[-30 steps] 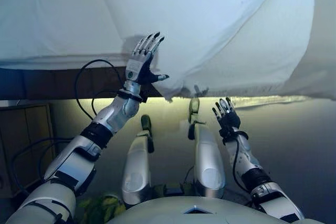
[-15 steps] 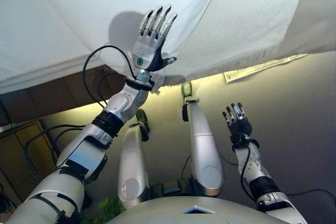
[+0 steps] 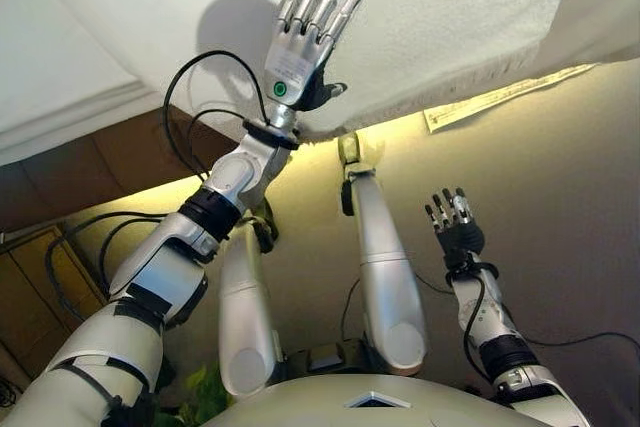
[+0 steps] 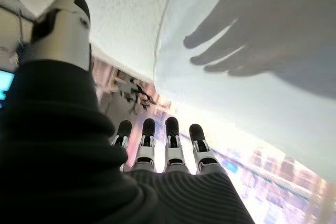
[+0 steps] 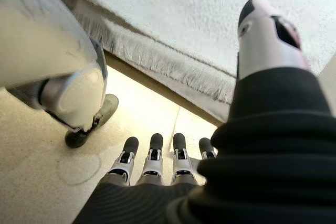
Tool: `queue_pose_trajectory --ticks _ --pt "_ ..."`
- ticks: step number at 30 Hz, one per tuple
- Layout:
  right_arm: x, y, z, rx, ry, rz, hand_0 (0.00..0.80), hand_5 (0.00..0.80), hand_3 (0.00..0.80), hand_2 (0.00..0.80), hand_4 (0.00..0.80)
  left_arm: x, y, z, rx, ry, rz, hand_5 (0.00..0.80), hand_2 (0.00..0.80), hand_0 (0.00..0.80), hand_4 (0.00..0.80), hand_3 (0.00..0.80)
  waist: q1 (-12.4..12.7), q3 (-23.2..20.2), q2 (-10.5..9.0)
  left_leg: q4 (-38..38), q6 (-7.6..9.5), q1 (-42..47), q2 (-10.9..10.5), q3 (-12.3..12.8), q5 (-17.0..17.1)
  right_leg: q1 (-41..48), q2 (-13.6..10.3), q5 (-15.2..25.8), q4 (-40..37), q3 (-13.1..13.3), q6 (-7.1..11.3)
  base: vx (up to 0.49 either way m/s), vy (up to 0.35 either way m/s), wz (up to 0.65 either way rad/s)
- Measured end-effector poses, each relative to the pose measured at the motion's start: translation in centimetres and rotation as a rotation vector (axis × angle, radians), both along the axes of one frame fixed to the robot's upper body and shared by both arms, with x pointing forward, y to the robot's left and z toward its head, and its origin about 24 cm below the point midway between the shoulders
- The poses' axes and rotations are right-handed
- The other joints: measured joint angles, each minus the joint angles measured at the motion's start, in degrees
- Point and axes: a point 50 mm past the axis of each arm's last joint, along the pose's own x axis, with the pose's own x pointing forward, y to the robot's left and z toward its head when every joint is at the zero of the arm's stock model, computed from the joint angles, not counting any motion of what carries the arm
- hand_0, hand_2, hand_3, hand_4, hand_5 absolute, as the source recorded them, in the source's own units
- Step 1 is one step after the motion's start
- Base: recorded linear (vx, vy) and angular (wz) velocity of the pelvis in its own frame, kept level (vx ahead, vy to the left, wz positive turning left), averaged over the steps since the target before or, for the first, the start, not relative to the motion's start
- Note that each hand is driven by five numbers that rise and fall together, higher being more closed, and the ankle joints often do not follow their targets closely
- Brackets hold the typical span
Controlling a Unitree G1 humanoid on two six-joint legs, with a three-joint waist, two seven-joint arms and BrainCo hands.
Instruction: Make the bed neatly
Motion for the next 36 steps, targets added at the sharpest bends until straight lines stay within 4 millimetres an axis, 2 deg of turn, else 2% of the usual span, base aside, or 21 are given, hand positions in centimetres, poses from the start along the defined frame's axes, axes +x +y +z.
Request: queue_pose_trajectory --ticks 2,5,8,14,18,25,32,36 --pt "0.1 0.0 0.1 0.014 -0.01 0.0 0.0 0.0 0.0 0.0 0.0 0.4 0.4 0.3 0.027 0.009 0.026 0.0 0.0 0.0 0.0 0.0 -0.94 0.0 0.0 0.6 0.06 -0.88 0.2 0.09 -0.14 -0.71 0.26 0.06 -0.02 0.07 0.09 -0.014 -0.023 -0.09" --pt "0.1 -0.2 0.3 0.016 -0.026 0.007 0.0 0.0 0.0 0.0 0.0 1.3 0.2 0.8 0.099 0.05 0.072 0.0 0.0 0.0 0.0 0.0 -1.02 0.0 0.0 0.6 0.07 -2.0 0.42 1.24 -0.16 -2.39 0.38 0.44 -0.37 0.69 0.65 -0.001 0.005 -0.14" --pt "0.5 -0.3 0.9 0.012 -0.052 0.016 0.0 0.0 0.0 0.0 0.0 2.4 0.7 0.0 0.169 0.17 0.171 0.0 0.0 0.0 0.0 0.0 -2.23 0.0 0.0 -0.44 0.13 -2.19 0.37 2.16 -0.18 -3.15 0.57 1.05 -1.4 1.68 0.98 0.017 0.083 -0.14" --pt "1.0 -0.2 2.0 0.002 -0.091 0.029 0.0 0.0 0.0 0.0 0.0 3.2 0.5 0.1 0.099 0.245 0.278 0.0 0.0 0.0 0.0 0.0 -2.49 0.0 0.01 -2.58 0.21 -1.02 0.04 3.78 -0.17 -3.49 0.59 1.92 -2.68 2.81 0.71 0.014 0.046 -0.14" --pt "1.7 0.6 3.3 0.005 -0.138 0.048 0.0 0.0 0.0 0.0 0.0 3.3 0.5 0.3 0.079 0.204 0.306 0.0 0.0 0.0 0.0 0.0 -2.32 0.0 0.01 -2.21 0.2 -1.52 -0.12 3.74 -0.24 -4.25 0.52 1.54 -1.82 3.0 0.52 0.005 -0.031 0.01" --pt "1.7 0.7 3.2 0.003 -0.131 0.052 0.0 0.0 0.0 0.0 0.0 3.4 1.8 1.3 0.086 0.121 0.337 0.0 0.0 0.0 0.0 0.0 -2.3 -0.01 0.03 -1.99 0.2 -2.32 -0.2 3.82 -0.25 -5.29 0.5 1.66 -1.65 3.09 0.33 0.023 0.033 0.0" --pt "1.6 -0.3 2.9 -0.019 -0.11 0.044 0.0 0.0 0.0 0.0 0.0 3.0 2.8 3.7 0.057 -0.043 0.284 0.0 0.0 0.0 0.0 0.0 -1.72 0.03 0.3 -1.73 0.16 -2.08 -0.81 3.53 -0.23 -5.67 -0.14 1.09 0.21 3.06 -0.01 0.018 0.028 0.05" --pt "1.9 -0.8 3.1 -0.016 -0.123 0.04 0.0 0.0 0.0 0.0 0.0 2.9 3.6 4.0 0.049 -0.091 0.279 0.0 0.0 0.0 0.0 0.0 -1.34 0.04 0.33 -1.2 0.14 -2.47 -0.93 3.19 -0.22 -6.15 -0.37 0.79 1.18 2.63 -0.21 -0.016 -0.059 0.06"
